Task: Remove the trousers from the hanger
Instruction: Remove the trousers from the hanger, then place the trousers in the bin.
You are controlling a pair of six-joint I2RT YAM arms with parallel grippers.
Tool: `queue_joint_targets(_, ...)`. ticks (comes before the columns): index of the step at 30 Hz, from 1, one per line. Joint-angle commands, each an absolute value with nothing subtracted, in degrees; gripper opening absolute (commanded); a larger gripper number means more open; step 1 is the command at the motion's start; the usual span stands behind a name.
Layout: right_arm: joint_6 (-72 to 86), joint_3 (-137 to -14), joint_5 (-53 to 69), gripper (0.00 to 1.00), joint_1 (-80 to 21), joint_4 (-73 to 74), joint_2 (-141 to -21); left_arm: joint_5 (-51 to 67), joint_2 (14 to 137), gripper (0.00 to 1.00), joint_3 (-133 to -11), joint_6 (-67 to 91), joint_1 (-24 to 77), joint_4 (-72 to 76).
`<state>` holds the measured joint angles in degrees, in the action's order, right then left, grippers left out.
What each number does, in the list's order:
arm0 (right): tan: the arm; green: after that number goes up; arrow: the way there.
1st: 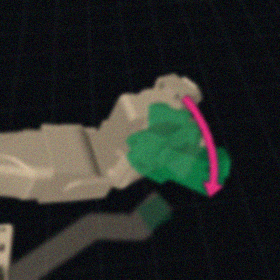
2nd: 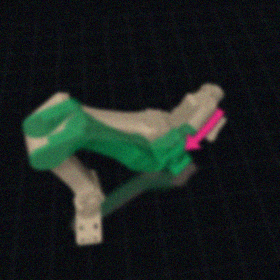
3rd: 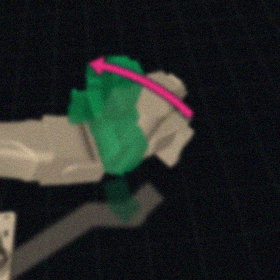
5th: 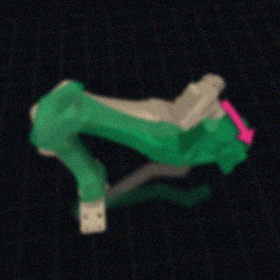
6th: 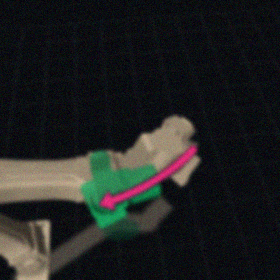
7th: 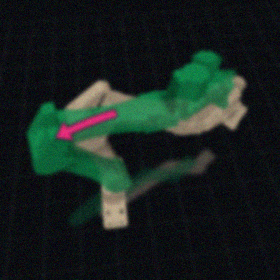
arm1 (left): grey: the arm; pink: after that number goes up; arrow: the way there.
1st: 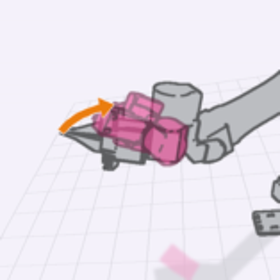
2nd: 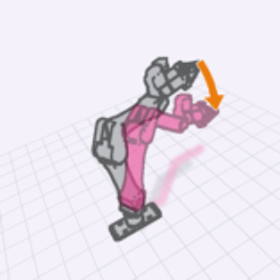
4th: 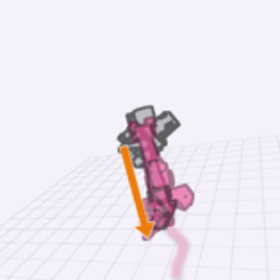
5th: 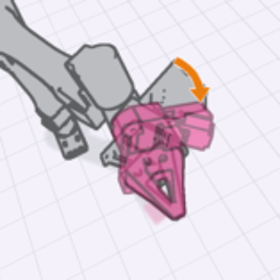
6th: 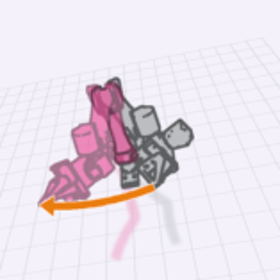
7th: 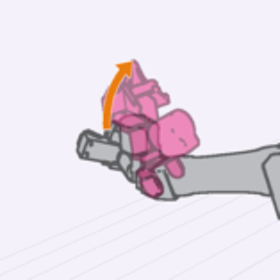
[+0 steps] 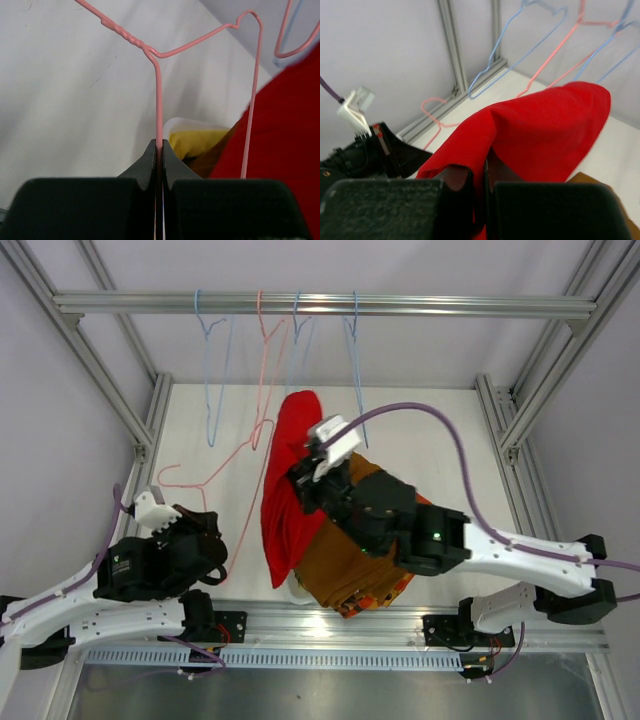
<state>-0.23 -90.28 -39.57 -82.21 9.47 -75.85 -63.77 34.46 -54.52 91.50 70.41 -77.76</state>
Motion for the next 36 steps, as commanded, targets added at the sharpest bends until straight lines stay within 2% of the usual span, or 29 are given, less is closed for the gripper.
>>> queue_joint_targets(1,2.72,-93.78,-35.42,0.0,-81.74,2.81,-78.31,-67.06,34.54,0.01,-57.22,92.02,69.96,-90.44)
queue_joint_targets(5,3.34,-90.1,-38.23,0.0,-80.43,2.82,-76.64,-66.8,34.28,0.01,-57.31,91.67,69.87,-90.35)
queue_joint_targets(10,6.94,-74.4,-41.3,0.0,-76.12,4.47,-62.16,-66.71,34.19,0.01,-56.78,90.97,69.96,-90.35)
queue_joint_targets(16,14.32,-59.7,-45.09,0.0,-69.7,14.67,-45.74,-66.01,34.45,0.01,-56.43,90.18,69.87,-89.65)
queue_joint_targets(21,19.77,-52.05,-45.27,0.0,-68.29,22.67,-39.21,-65.74,35.07,0.01,-55.81,87.37,69.87,-86.84)
queue_joint_targets(24,22.76,-50.54,-44.65,0.15,-68.29,26.88,-37.71,-65.57,35.51,0.01,-55.37,86.75,69.96,-86.31)
queue_joint_targets(25,24.07,-50.19,-43.6,0.24,-68.29,27.85,-37.62,-65.57,35.59,0.01,-55.2,86.66,69.87,-86.4)
queue_joint_targets(28,26.35,-49.92,-42.19,0.21,-68.47,31.19,-37.53,-65.48,35.51,0.01,-55.02,86.75,69.87,-86.92)
queue_joint_targets(29,26.63,-49.92,-42.62,0.31,-68.55,32.68,-37.53,-65.48,34.99,0.0,-54.93,86.66,69.96,-86.92)
queue_joint_targets(31,27.51,-50.1,-45.24,0.35,-68.73,33.92,-37.18,-65.39,34.63,0.01,-55.02,86.31,69.87,-86.66)
queue_joint_targets(32,28.64,-50.53,-46.39,0.51,-68.73,35.93,-37.0,-65.3,34.28,0.01,-55.02,85.53,69.87,-86.4)
queue_joint_targets(33,29.0,-51.06,-47.45,0.6,-68.82,36.99,-37.0,-65.13,34.28,0.01,-55.02,85.08,69.87,-86.14)
queue_joint_targets(35,31.62,-53.51,-51.39,0.74,-69.08,40.75,-36.74,-64.95,34.19,0.01,-55.02,84.03,69.87,-85.35)
queue_joint_targets(36,31.73,-54.57,-51.94,0.75,-69.52,41.56,-36.39,-64.95,34.36,0.01,-55.02,83.68,69.87,-85.08)
